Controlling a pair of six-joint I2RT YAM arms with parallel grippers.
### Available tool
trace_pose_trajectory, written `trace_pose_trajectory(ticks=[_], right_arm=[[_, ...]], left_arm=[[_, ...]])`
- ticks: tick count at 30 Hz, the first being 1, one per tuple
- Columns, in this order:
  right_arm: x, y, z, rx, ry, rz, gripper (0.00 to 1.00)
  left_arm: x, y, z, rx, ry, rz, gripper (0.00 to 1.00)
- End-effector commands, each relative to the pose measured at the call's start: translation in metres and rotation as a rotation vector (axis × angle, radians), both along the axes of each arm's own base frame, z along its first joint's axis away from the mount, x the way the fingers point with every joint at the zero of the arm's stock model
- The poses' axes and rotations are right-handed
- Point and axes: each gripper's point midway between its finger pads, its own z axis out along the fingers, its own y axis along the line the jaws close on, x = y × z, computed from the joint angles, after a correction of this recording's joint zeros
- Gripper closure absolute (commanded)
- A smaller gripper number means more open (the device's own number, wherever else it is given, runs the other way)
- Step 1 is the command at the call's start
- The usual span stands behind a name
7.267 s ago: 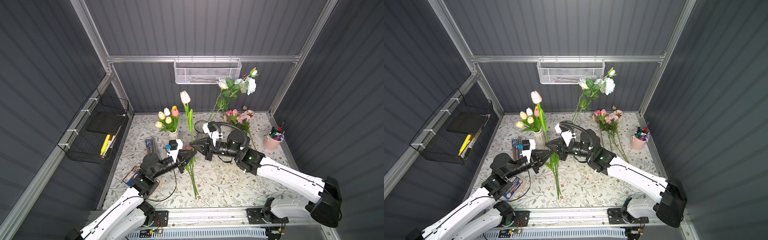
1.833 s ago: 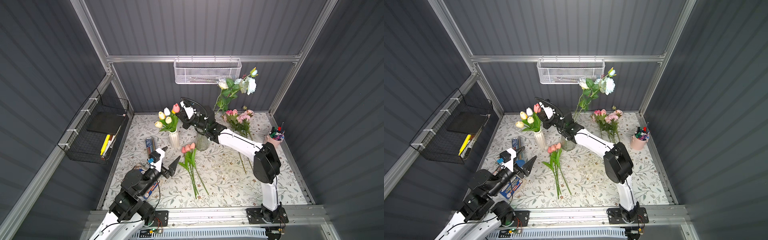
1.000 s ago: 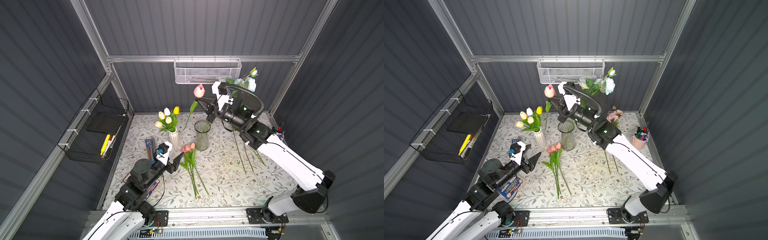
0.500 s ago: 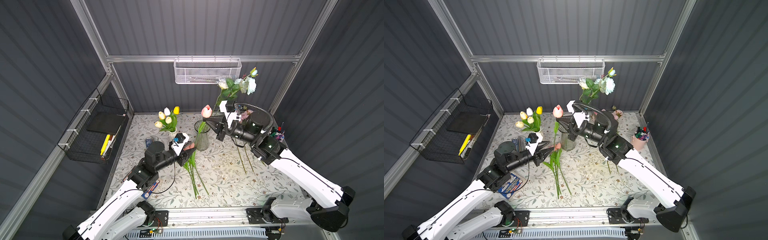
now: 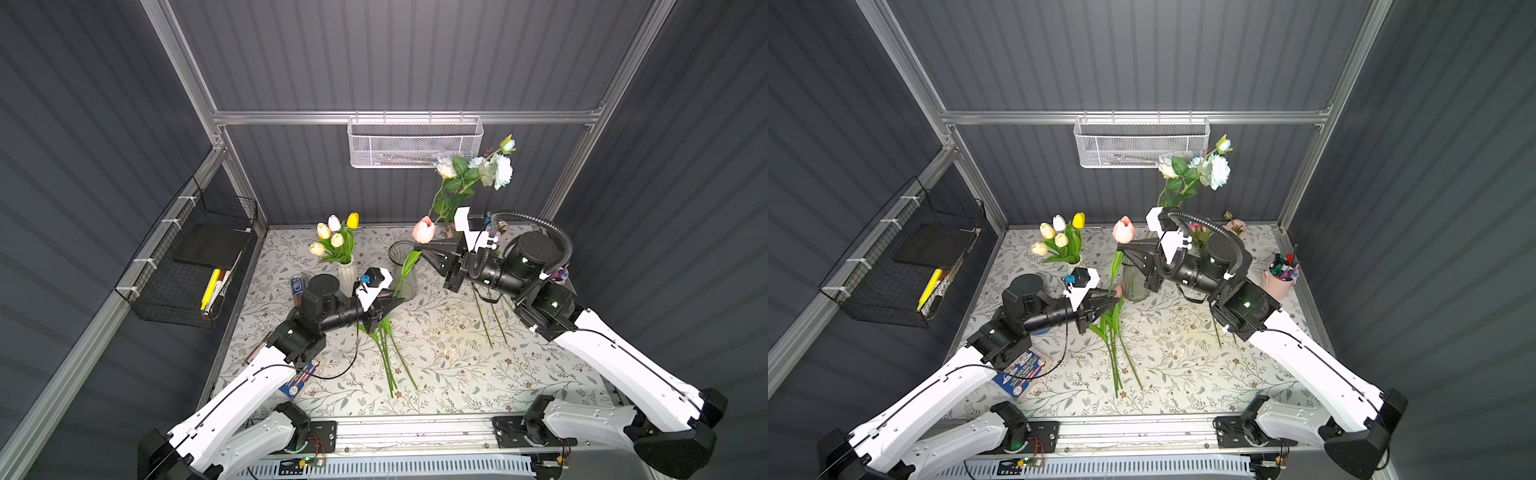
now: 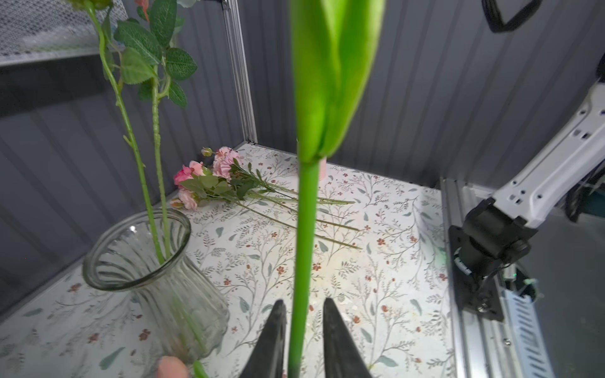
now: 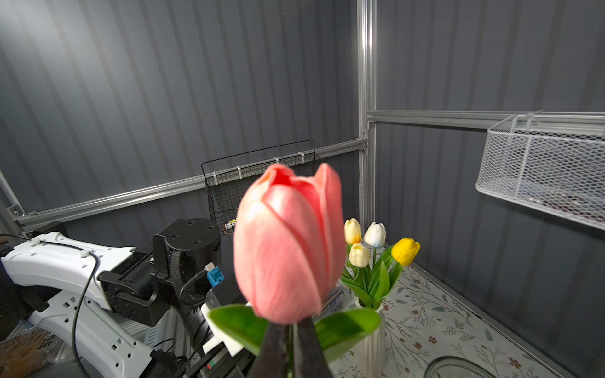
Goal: Pick out pink flowers from the vase
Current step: Place the flower at the center of the board.
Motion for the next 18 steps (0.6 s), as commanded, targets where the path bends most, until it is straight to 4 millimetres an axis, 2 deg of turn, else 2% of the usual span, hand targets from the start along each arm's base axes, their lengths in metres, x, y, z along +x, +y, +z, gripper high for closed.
trace_pose_trajectory(ticks=[1,3,6,7,13,16,18], right_arm=[[-0.005,-0.002,0.005,0.012,-0.009,0.012,1.0],[-0.003,-0.002,0.003,0.004,-0.006,0.003,1.0],[-0.002,0.0,0.0,0.002,0.007,0.009,1.0],[-0.002,0.0,-0.001,0.004,0.012,0.01,0.97],[-0.002,-0.008,0.008,0.041,-0.016,-0.03,0.6],[-0.008,-0.016,0.016,0.063,-0.034,-0.035,0.51],[-0.016,-0.018,0.018,0.071,-0.028,-0.015,0.5]], left_arm=[[-0.006,-0.001,0.017,-0.033,-0.05,-0.026,0.94],[-0.006,0.0,0.017,-0.039,-0.056,-0.023,1.0],[-0.006,0.001,0.018,-0.048,-0.066,-0.016,1.0],[-0.007,0.002,0.018,-0.052,-0.067,-0.015,1.0],[-0.007,0.004,0.016,-0.093,-0.058,-0.001,1.0],[-0.008,0.005,0.013,-0.126,-0.034,0.007,1.0],[-0.008,0.005,0.014,-0.161,-0.01,0.015,1.0]])
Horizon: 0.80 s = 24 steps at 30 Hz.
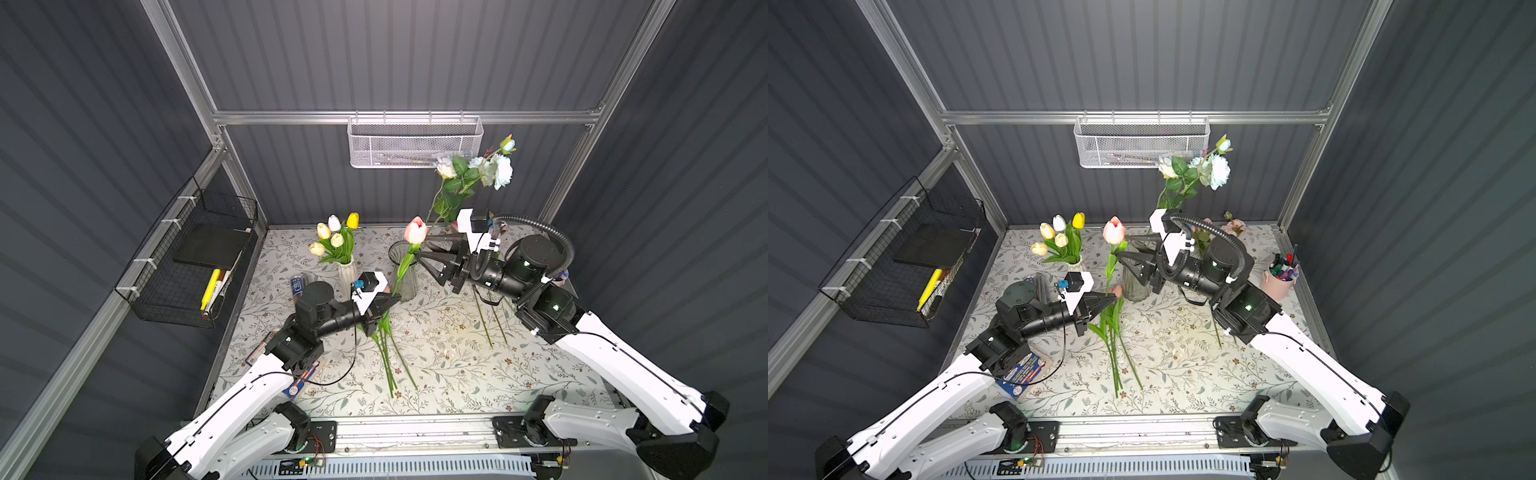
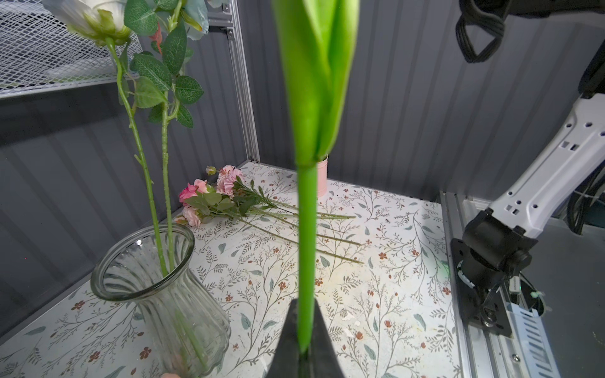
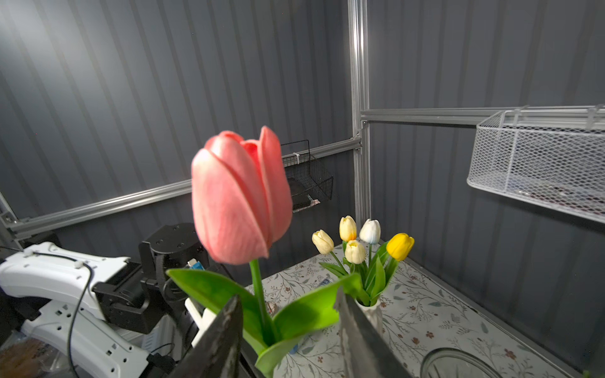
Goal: Pick out pink flowers from the vase
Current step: Place the flower at the center of the board.
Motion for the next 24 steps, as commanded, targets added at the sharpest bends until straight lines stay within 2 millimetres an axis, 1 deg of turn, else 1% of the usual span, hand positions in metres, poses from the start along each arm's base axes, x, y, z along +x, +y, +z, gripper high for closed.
trace_pose_trajectory(ticks=[1,5,8,10,16,19,24], right_arm=[[-0.015,-0.011,0.018,0.054,-0.029,0.017,0.5],[-0.021,-0.012,0.003,0.057,0.016,0.046,0.51],[-0.027,-0.007,-0.013,0.054,0.054,0.096,0.52],[-0.032,0.0,-0.024,0.048,0.088,0.138,0.52],[-0.038,0.025,-0.058,-0.03,0.142,0.188,0.51],[-0.035,0.034,-0.068,-0.056,0.144,0.187,0.51],[-0.029,0.043,-0.073,-0.086,0.137,0.191,0.52]], left_arm=[[-0.002,0.001,0.014,-0.102,0.021,0.007,1.0],[-0.005,0.002,0.026,-0.206,0.054,-0.001,1.0],[-0.005,0.003,0.032,-0.265,0.079,-0.005,1.0],[-0.006,0.002,0.037,-0.291,0.084,-0.017,1.0],[-0.008,-0.004,0.045,-0.317,0.119,-0.061,1.0],[-0.012,-0.007,0.046,-0.316,0.122,-0.097,1.0],[-0.02,-0.008,0.046,-0.309,0.124,-0.141,1.0]])
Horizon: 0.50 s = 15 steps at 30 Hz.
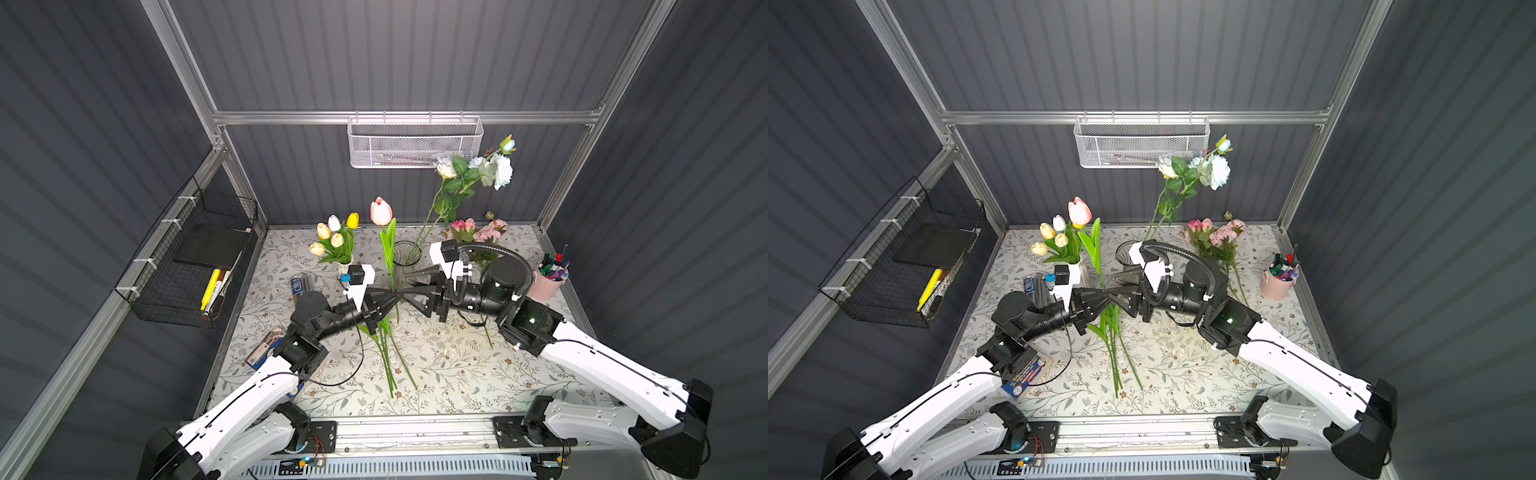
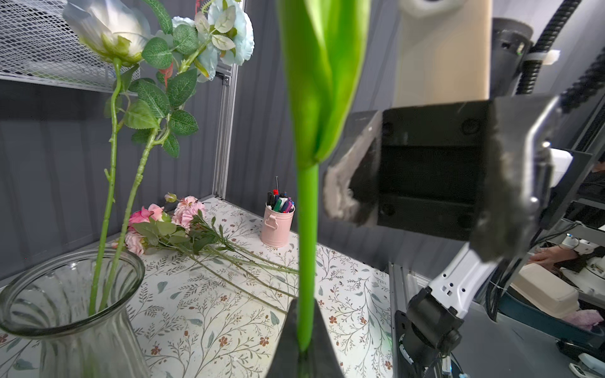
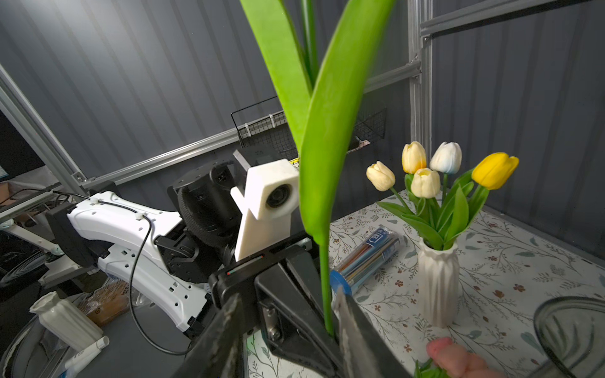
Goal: Pick out pink flowers from the vase
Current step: Place the flower at the center of the board.
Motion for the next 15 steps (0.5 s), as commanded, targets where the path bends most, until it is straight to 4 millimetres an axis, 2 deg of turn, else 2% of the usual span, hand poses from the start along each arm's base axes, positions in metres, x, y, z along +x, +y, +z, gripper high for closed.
trace_pose_trajectory(ticks=[1,6,11,15], right_arm=[[-0.001,0.004,0.007,-0.001,-0.04,0.016,0.53],[0.004,0.008,0.003,-0.018,-0.053,0.005,0.55],[0.0,0.013,0.0,-0.025,-0.041,0.049,0.63],[0.0,0.013,0.0,-0.024,-0.038,0.053,0.75]], left_arm=[[-0.013,-0.002,0.018,-0.034,-0.037,-0.065,1.0],[-0.021,-0.003,0.015,-0.019,-0.036,-0.108,1.0],[-0.025,-0.003,0.014,-0.012,-0.038,-0.123,1.0],[-0.026,-0.004,0.015,-0.01,-0.036,-0.138,1.0]])
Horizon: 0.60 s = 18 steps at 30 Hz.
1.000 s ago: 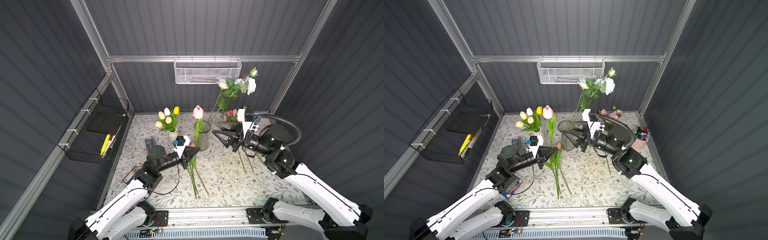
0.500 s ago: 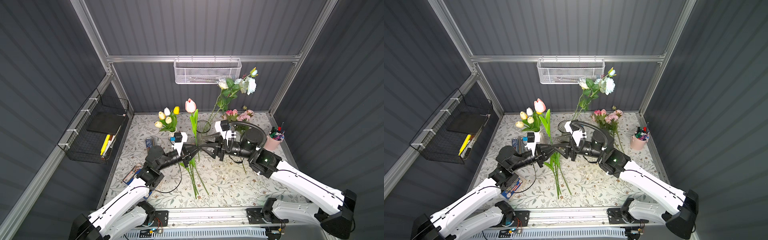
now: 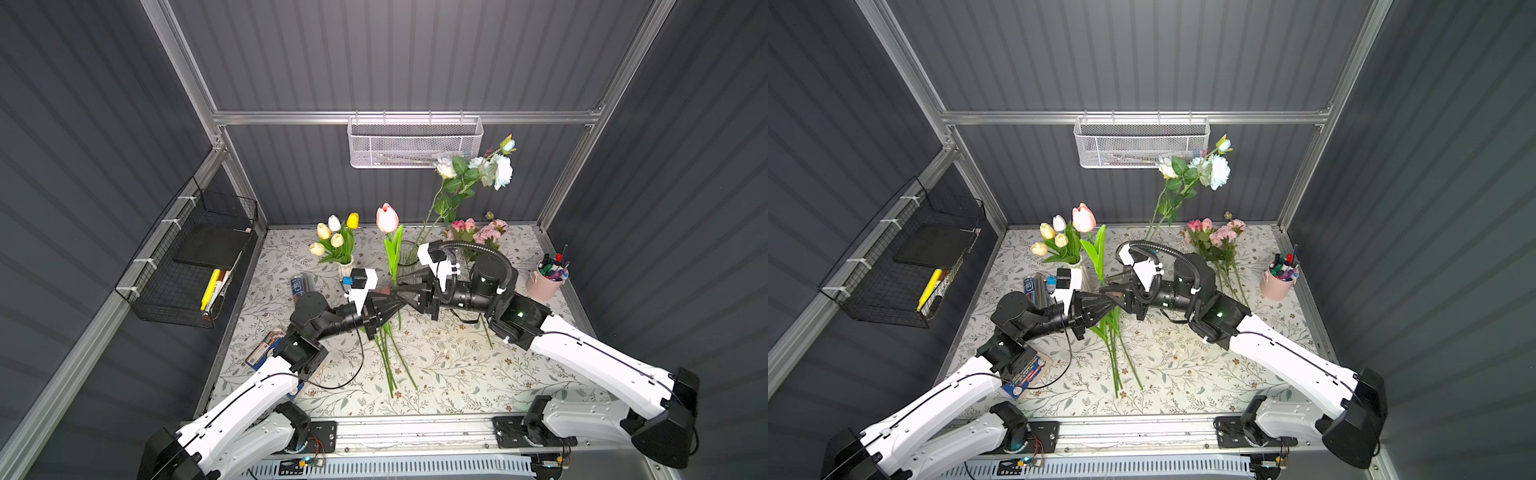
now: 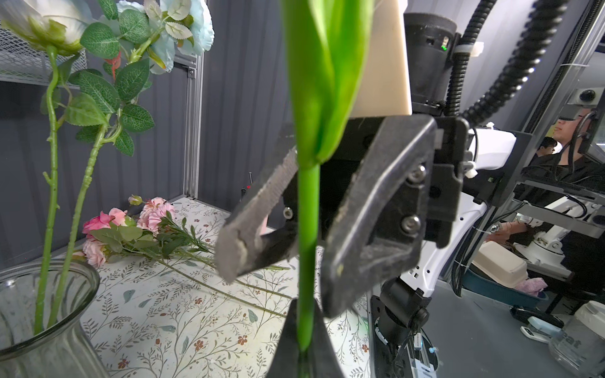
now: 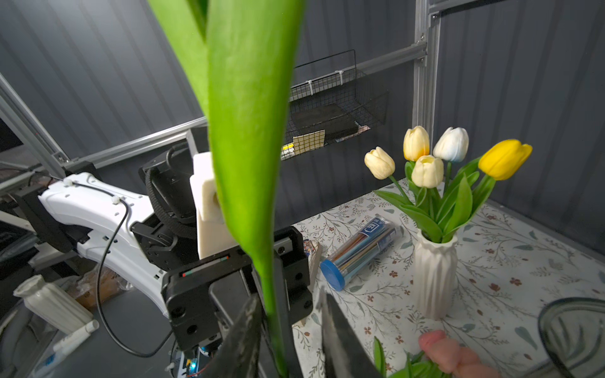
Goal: Pick out pink flowers from the vase
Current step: Place the flower at the center of the board.
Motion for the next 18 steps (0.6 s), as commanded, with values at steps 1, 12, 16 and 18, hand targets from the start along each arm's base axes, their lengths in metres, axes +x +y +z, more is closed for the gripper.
trace_pose_trajectory(ticks=[1,12,16,18], right_arm=[[-0.0058,0.0018,0.0136,0.022,-0.022,0.029,0.77],[-0.0071,0.0021,0.0147,0.026,-0.015,0.035,1.0],[-0.0032,0.0014,0.0139,0.021,-0.026,0.012,1.0],[0.0004,-0.0009,0.0117,0.008,-0.032,-0.014,1.0]], left_arm=[[-0.0085,-0.0001,0.0157,-0.019,-0.023,-0.039,1.0],[-0.0074,0.0009,0.0129,-0.016,-0.02,-0.027,0.79],[-0.004,0.0032,0.0115,-0.007,-0.01,0.004,0.42],[-0.0004,0.0065,0.0073,0.017,-0.01,0.043,0.36]])
